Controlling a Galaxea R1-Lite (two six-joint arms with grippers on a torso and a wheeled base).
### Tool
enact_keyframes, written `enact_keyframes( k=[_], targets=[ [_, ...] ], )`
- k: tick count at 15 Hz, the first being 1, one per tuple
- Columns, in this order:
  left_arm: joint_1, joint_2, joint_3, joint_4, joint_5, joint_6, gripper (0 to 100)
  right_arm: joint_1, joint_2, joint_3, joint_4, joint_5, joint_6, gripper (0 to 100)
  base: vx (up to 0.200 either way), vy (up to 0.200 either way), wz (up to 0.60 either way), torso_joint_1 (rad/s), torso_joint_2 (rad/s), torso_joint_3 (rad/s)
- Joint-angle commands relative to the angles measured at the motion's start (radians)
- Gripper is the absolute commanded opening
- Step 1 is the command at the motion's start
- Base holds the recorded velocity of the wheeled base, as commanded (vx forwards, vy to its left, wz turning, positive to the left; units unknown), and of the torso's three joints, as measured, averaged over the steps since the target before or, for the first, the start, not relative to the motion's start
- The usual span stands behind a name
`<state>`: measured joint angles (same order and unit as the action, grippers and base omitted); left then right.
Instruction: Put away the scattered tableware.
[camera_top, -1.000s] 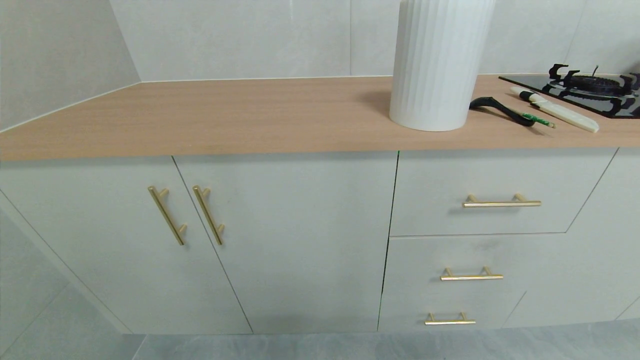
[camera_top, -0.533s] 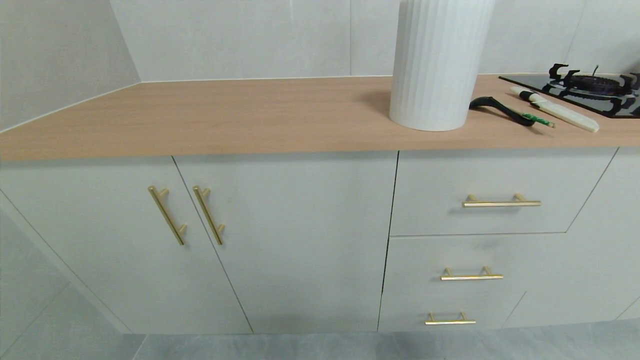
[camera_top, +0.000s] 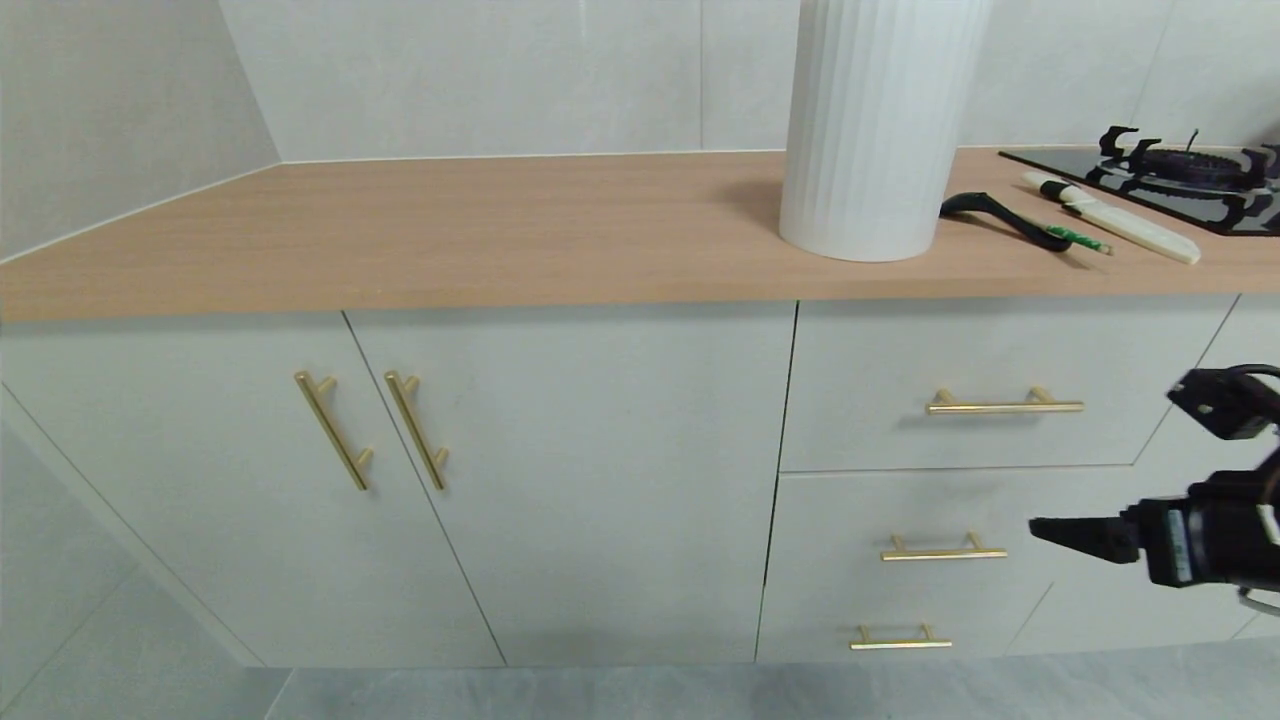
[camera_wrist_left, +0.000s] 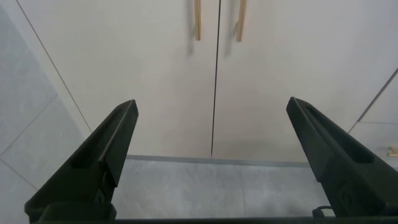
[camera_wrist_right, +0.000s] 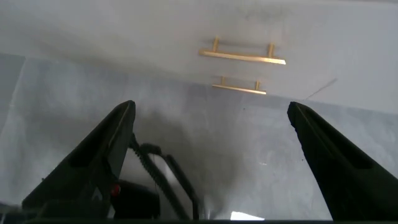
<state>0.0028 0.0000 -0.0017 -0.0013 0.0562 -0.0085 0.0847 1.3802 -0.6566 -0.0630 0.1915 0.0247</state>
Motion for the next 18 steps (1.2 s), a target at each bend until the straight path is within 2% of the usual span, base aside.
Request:
enact_keyframes(
  k=[1, 4, 7, 11, 18],
  targets=[
    [0.0, 0.002, 0.0, 0.0, 0.001, -0.001, 100, 0.009, 0.358, -0.092, -0.095, -0.003, -0.003, 100, 0.0, 0.0, 0.0, 0.0, 0.0, 0.0],
    [0.0, 0.002, 0.0, 0.0, 0.001, -0.001, 100, 0.009, 0.505, -0.09, -0.213, -0.058, -0.02, 100, 0.0, 0.0, 0.0, 0.0, 0.0, 0.0],
    [0.0, 0.002, 0.0, 0.0, 0.001, -0.001, 100, 0.01, 0.591, -0.084, -0.321, -0.167, -0.04, 100, 0.0, 0.0, 0.0, 0.0, 0.0, 0.0],
    [0.0, 0.002, 0.0, 0.0, 0.001, -0.001, 100, 0.018, 0.665, -0.063, -0.443, -0.202, -0.04, 100, 0.0, 0.0, 0.0, 0.0, 0.0, 0.0],
    [0.0, 0.002, 0.0, 0.0, 0.001, -0.001, 100, 0.033, 0.691, -0.077, -0.485, -0.29, -0.02, 100, 0.0, 0.0, 0.0, 0.0, 0.0, 0.0]
  ],
)
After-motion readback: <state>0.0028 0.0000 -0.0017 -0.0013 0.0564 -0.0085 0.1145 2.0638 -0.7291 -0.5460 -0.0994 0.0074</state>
